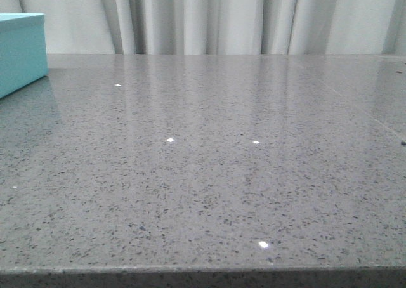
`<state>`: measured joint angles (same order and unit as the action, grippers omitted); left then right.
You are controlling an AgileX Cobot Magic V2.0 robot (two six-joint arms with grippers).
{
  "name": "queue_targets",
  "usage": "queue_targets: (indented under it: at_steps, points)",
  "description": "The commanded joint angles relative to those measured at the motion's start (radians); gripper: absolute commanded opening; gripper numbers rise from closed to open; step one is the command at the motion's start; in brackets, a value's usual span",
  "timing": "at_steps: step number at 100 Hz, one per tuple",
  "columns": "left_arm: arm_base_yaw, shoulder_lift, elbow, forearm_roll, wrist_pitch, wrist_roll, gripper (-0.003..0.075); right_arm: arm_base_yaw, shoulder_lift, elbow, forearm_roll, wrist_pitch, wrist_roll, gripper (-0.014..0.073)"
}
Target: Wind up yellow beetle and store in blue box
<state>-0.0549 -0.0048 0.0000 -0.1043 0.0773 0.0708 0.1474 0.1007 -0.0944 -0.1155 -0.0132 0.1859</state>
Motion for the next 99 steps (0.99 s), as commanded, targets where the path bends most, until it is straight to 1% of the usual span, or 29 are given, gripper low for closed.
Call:
queue_targets:
  at_steps: [1, 9, 17, 23, 28, 99]
  points:
    - [-0.003, -0.033, 0.022, -0.006, -0.077, 0.000, -0.0019, -0.060, -0.028, 0.017, 0.019, -0.088, -0.018, -0.0118]
    - [-0.003, -0.033, 0.022, -0.006, -0.077, 0.000, -0.0019, -0.111, -0.060, 0.061, 0.021, -0.089, 0.010, -0.0118]
    - [-0.003, -0.033, 0.022, -0.006, -0.077, 0.000, -0.0019, -0.140, -0.089, 0.111, 0.018, -0.103, 0.053, -0.0118]
    - [-0.003, -0.033, 0.022, -0.006, -0.077, 0.000, -0.0019, -0.148, -0.115, 0.106, 0.000, -0.050, 0.058, -0.0118]
    - [-0.003, -0.033, 0.022, -0.006, -0.077, 0.000, -0.0018, -0.149, -0.136, 0.107, 0.000, -0.045, 0.058, -0.0118]
    - [-0.003, -0.033, 0.022, -0.006, -0.077, 0.000, -0.0018, -0.149, -0.133, 0.107, 0.000, -0.045, 0.058, -0.0118]
